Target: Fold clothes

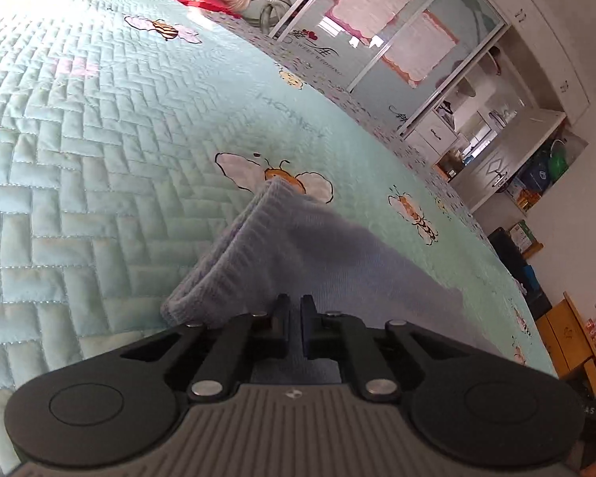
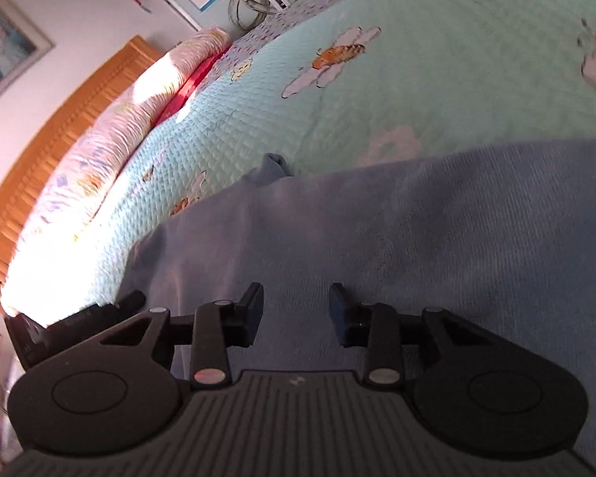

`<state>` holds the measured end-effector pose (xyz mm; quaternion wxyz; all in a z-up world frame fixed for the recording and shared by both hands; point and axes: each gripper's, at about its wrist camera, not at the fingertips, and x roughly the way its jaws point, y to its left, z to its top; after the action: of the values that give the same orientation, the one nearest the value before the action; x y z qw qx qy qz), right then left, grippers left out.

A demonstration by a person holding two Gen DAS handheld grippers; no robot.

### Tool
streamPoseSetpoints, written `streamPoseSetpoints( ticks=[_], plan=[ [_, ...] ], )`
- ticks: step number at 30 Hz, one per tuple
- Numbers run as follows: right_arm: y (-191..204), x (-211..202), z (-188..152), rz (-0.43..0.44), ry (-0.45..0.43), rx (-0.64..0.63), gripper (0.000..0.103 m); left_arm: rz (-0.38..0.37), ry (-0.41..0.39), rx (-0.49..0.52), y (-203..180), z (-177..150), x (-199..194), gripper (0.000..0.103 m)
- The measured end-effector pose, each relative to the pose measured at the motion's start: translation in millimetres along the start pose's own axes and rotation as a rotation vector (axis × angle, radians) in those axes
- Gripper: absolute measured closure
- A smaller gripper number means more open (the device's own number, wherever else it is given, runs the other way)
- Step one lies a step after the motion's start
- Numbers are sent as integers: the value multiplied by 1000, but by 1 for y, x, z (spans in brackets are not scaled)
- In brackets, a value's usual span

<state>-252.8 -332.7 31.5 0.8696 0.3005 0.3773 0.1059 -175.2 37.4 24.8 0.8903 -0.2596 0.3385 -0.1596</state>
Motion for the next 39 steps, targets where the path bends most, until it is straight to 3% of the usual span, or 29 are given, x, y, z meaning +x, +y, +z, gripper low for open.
streamPoseSetpoints(
  ticks=[1, 4, 5, 10, 13, 15, 16, 19, 22, 23, 25, 28, 30, 31, 32, 34, 36, 37, 38, 39],
  plan=[
    [3, -6, -1, 0, -11, -4, 65, 6, 1, -2, -3, 1, -2, 93],
    [6, -26, -4, 1, -49, -1, 65, -4, -4, 44, -30, -2, -16, 69],
    [4, -35, -6, 2, -64, 10, 65, -11, -4, 71, -42, -4, -20, 66],
    [-21, -77, -18, -47, -120, 49, 64, 41, 124, 193, -92, -29, 5, 63],
    [-53, -88, -22, -121, -114, 122, 58, 94, 174, 251, -109, -39, 26, 63],
    [-78, -92, -26, -93, -118, 161, 72, 122, 179, 257, -111, -38, 34, 63],
    [-85, -98, -27, -79, -125, 207, 73, 134, 187, 239, -112, -34, 35, 63],
    [-87, -124, -28, -23, -183, 226, 60, 164, 175, 259, -127, -27, 25, 63],
    [-99, -148, -29, 14, -247, 239, 58, 99, 162, 346, -154, -38, 17, 61],
    [-113, -152, -30, -11, -252, 269, 58, 81, 173, 380, -162, -45, 19, 58],
    [-141, -159, -31, -60, -259, 328, 59, 119, 235, 413, -160, -62, 41, 56],
    [-189, -170, -30, -47, -230, 427, 103, 152, 215, 424, -162, -69, 46, 56],
    [-200, -187, -31, 5, -270, 489, 87, 187, 229, 415, -169, -64, 45, 56],
    [-200, -196, -31, 35, -298, 481, 66, 203, 231, 408, -175, -61, 43, 58],
    [-198, -206, -31, 58, -329, 464, 55, 211, 224, 410, -183, -59, 40, 58],
    [-200, -218, -33, 83, -367, 443, 53, 210, 198, 453, -204, -64, 35, 57],
    [-215, -221, -37, 26, -371, 455, 52, 242, 217, 488, -219, -78, 42, 54],
    [-224, -220, -40, -18, -364, 467, 56, 258, 227, 505, -227, -84, 45, 49],
    [-233, -219, -42, -44, -349, 489, 79, 274, 237, 523, -234, -91, 49, 47],
    [-236, -220, -43, -52, -345, 504, 85, 290, 247, 540, -242, -98, 52, 46]
  ],
)
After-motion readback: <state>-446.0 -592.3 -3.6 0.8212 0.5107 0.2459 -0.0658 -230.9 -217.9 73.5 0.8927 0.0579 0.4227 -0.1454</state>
